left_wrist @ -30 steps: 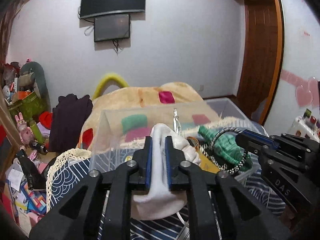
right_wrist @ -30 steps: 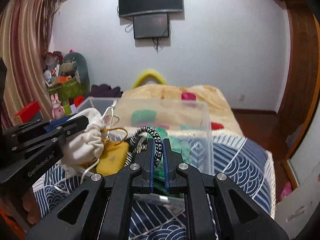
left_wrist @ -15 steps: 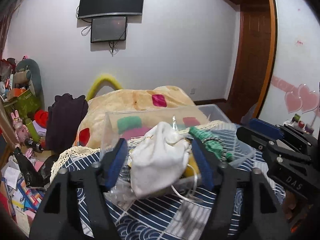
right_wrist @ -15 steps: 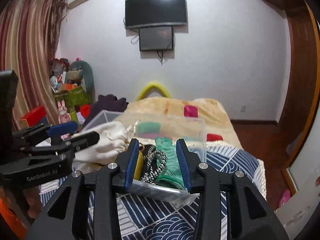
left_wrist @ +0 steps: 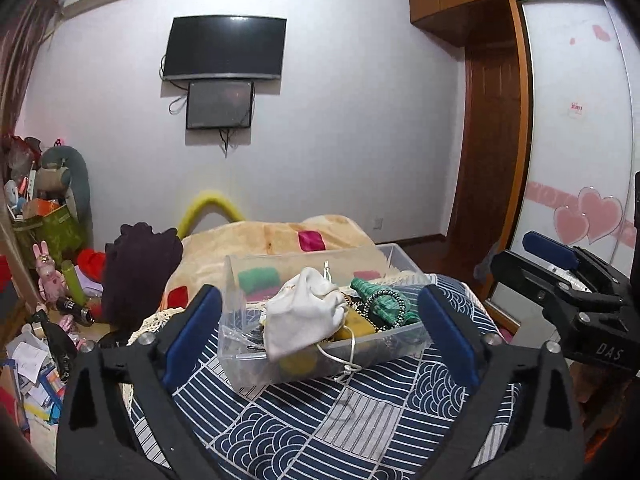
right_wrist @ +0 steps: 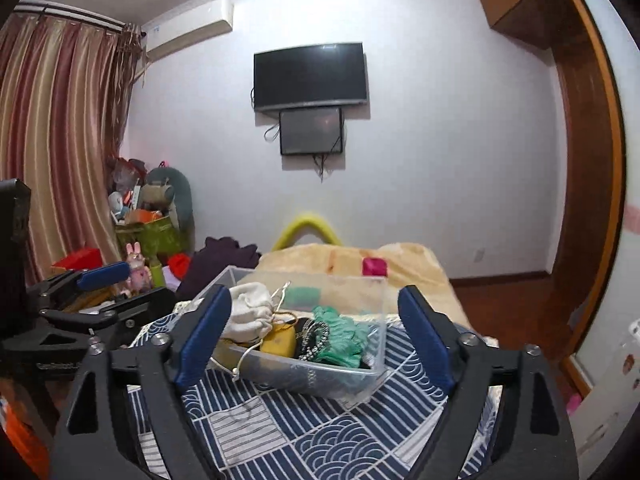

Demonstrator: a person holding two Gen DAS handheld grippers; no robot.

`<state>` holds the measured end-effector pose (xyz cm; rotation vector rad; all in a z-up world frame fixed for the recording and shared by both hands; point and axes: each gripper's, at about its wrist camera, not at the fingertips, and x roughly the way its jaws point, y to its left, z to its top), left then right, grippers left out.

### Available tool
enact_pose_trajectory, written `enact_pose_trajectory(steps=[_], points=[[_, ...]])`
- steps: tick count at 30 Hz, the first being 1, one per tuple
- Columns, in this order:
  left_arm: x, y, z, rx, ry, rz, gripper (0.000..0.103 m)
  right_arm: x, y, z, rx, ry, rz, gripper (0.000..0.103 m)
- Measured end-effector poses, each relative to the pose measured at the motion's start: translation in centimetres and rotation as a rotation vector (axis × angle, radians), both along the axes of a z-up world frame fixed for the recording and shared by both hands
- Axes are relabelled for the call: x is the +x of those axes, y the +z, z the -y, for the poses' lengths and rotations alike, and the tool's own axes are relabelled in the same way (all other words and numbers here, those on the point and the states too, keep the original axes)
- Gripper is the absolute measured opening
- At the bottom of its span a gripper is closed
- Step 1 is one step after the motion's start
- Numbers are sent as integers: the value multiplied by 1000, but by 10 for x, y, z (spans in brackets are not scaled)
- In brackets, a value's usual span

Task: Organize soft objects

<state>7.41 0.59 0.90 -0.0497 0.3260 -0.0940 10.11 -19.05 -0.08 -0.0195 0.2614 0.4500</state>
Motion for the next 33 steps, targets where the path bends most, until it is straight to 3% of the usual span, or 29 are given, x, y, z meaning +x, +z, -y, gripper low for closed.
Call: enact_pose_trajectory(steps=[10, 33], points=[[-19, 2, 0, 0, 19, 34, 102, -9, -3, -1, 15, -7, 29, 94], [-20, -4, -2, -12, 26, 33, 103, -16, -8, 8, 39, -1, 25, 94]])
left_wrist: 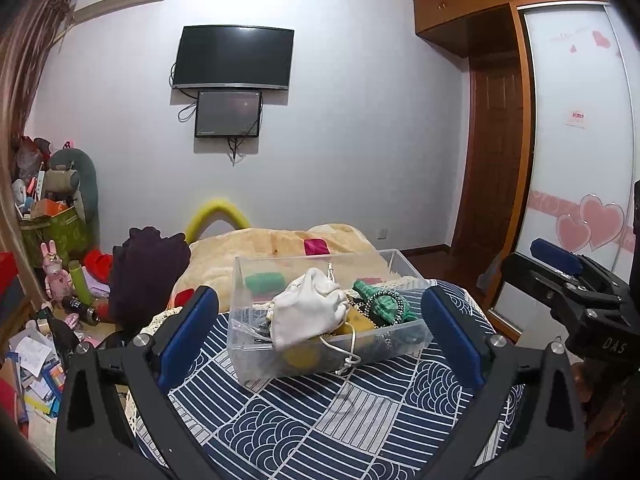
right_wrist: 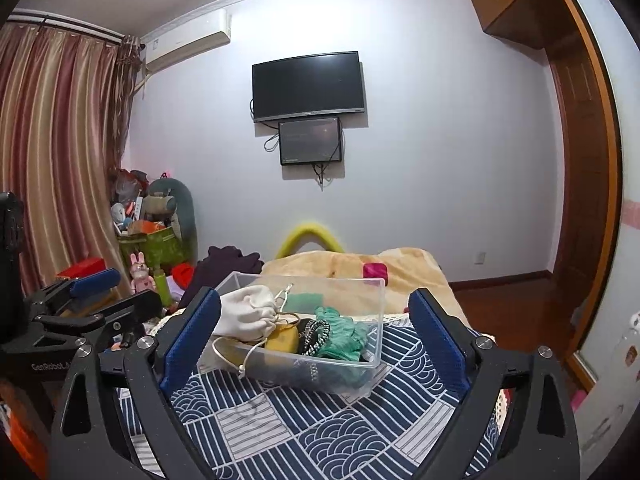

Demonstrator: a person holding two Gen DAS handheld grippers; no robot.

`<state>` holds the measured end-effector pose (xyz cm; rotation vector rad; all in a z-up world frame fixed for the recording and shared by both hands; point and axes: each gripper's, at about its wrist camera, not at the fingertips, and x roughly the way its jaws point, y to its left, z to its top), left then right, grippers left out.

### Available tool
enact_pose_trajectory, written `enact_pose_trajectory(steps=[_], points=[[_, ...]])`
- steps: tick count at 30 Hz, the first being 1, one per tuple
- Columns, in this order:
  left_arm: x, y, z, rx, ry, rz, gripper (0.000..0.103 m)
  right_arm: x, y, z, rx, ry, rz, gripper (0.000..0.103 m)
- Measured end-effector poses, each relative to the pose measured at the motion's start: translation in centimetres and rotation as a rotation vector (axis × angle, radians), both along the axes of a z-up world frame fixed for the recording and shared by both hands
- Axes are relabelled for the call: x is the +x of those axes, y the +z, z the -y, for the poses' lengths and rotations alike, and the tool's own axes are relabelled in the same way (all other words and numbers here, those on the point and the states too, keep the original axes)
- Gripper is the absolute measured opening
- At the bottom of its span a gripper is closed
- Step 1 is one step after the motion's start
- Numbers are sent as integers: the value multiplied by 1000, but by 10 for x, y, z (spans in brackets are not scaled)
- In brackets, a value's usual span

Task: Organize soft objects

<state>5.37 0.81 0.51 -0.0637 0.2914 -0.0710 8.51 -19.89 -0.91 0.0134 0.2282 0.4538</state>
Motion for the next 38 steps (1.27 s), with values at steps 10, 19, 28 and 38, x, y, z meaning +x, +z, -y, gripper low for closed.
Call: enact_pose_trajectory(steps=[10, 19, 28, 38], points=[[-1, 2, -2, -4, -3, 2, 103, -1, 1, 0, 2, 7, 4, 94], [-2, 2, -1, 3, -12, 6, 103, 0, 0, 0, 1, 13, 0, 94], [-1, 0, -2, -9, -30, -14, 103, 2, 0, -3, -3, 20, -5, 94], [0, -1, 1, -1, -28, -23, 103, 3, -3, -8, -16, 34, -19, 94]])
